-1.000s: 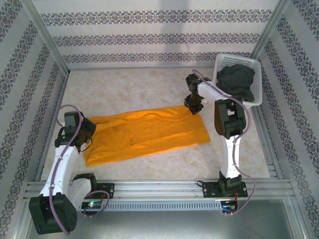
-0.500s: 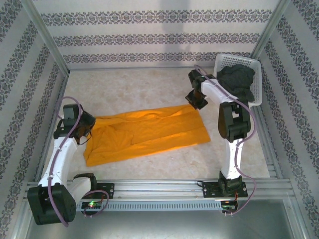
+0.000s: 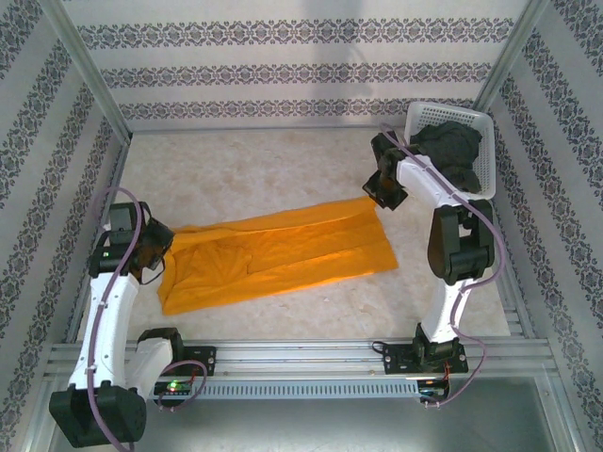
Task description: Fold and stack the t-shirts
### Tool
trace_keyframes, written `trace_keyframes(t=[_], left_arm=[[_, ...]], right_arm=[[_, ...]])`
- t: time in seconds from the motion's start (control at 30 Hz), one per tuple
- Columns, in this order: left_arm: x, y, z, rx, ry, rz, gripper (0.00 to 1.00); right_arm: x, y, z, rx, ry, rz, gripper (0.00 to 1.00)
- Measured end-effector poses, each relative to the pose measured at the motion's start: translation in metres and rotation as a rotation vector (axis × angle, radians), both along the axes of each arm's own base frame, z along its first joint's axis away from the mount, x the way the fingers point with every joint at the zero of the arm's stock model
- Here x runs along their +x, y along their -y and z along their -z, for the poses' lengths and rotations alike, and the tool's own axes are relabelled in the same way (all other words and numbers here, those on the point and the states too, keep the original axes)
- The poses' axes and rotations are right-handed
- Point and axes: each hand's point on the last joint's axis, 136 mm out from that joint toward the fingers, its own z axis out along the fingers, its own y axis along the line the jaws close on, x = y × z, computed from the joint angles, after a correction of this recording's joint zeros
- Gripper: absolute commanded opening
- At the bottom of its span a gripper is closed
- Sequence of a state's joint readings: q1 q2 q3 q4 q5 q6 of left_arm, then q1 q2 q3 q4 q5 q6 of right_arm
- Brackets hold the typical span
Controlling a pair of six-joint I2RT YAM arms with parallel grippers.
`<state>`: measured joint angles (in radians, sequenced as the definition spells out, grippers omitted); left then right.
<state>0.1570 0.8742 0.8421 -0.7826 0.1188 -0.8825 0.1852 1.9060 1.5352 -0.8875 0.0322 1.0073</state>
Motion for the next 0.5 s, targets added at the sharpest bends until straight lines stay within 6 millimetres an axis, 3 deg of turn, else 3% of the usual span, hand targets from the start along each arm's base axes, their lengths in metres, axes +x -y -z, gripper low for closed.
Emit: trace_keyframes(t=[0.27, 0.5], left_arm=[[-0.034, 0.009, 0.029, -0.040, -0.153, 0.010, 0.00], [-0.062, 0.012, 0.050, -0.061, -0.288, -0.001, 0.00]], right_arm=[[-0.038, 0.005, 0.017, -0.004, -0.065, -0.033, 0.00], [-0.054, 0.008, 0.027, -0.012, -0.092, -0.052, 0.00]])
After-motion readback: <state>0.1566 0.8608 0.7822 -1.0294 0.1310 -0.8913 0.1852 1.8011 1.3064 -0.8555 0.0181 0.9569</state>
